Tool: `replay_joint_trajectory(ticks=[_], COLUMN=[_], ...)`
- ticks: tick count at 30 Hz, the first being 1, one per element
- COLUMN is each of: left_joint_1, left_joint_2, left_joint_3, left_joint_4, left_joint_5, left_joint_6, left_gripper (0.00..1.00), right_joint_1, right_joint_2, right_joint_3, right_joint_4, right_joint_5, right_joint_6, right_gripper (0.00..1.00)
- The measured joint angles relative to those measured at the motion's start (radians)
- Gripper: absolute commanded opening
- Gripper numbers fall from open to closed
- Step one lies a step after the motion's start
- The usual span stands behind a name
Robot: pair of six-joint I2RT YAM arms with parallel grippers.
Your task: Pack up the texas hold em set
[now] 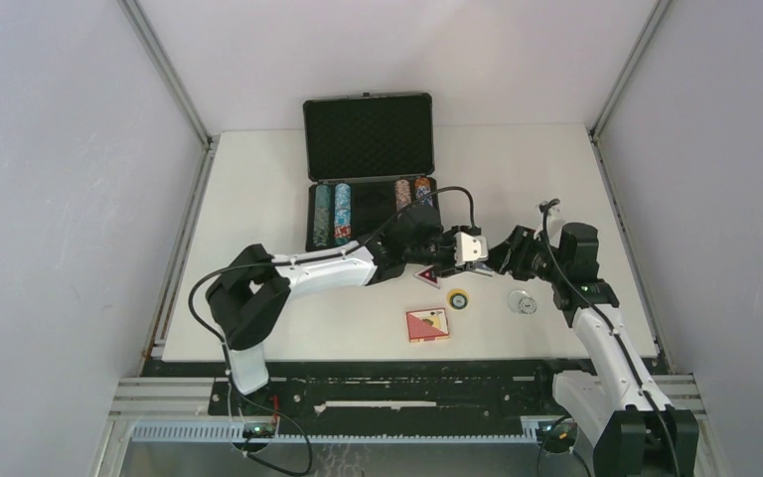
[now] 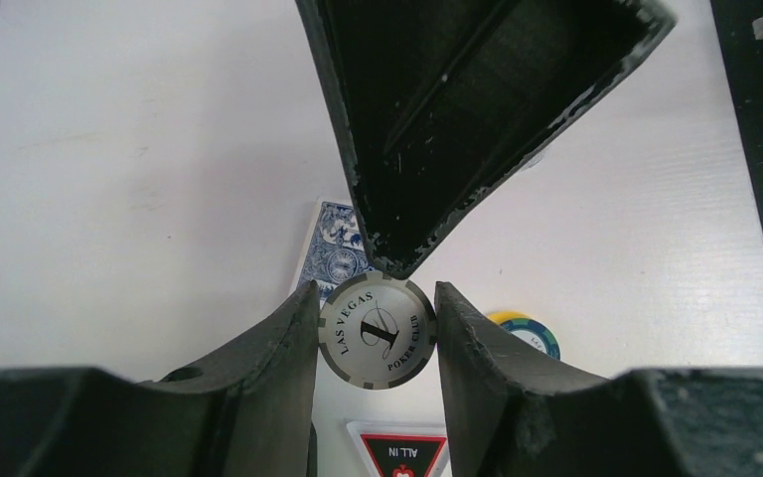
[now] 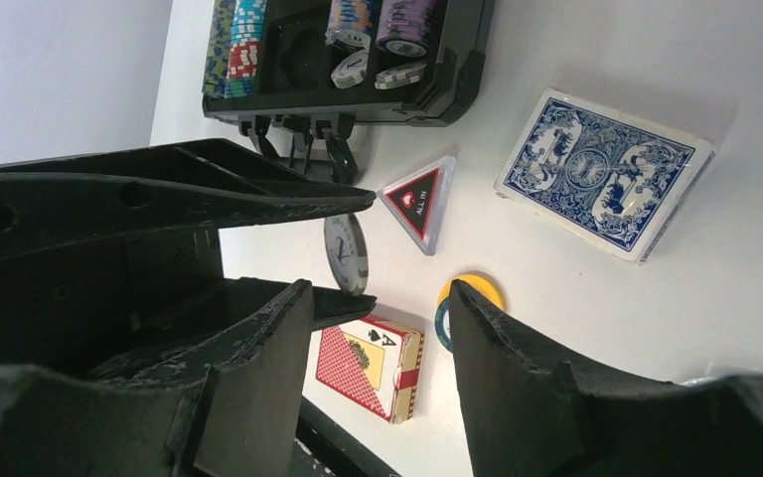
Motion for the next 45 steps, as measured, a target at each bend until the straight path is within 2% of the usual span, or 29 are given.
replay_joint_trajectory(ticks=[2, 5, 18, 45], left_joint_1=[0.0, 0.0, 0.0, 0.0], left_joint_2=[-0.008, -0.012, -0.016, -0.049], left_joint_3=[0.0, 0.0, 0.0, -0.015], left_joint_4=[0.001, 0.002, 0.001, 0.008], left_joint_5=[0.008, 0.021, 0.054, 0.068], left_joint_6=[0.0, 0.0, -0.001, -0.001], left_gripper=[0.0, 0.0, 0.0, 0.0], right_joint_1=[0.003, 0.014, 0.051, 0.078], right_joint_2=[0.005, 0.007, 0.026, 0.038], right_joint_3=[0.0, 0.0, 0.0, -0.016], right_joint_4=[0.004, 0.012, 0.053, 0.14], right_joint_5=[-0.002, -0.007, -0.019, -0.093], right_joint_6=[0.0, 0.0, -0.001, 0.001], right_gripper=[0.61, 0.55, 0.53, 0.38])
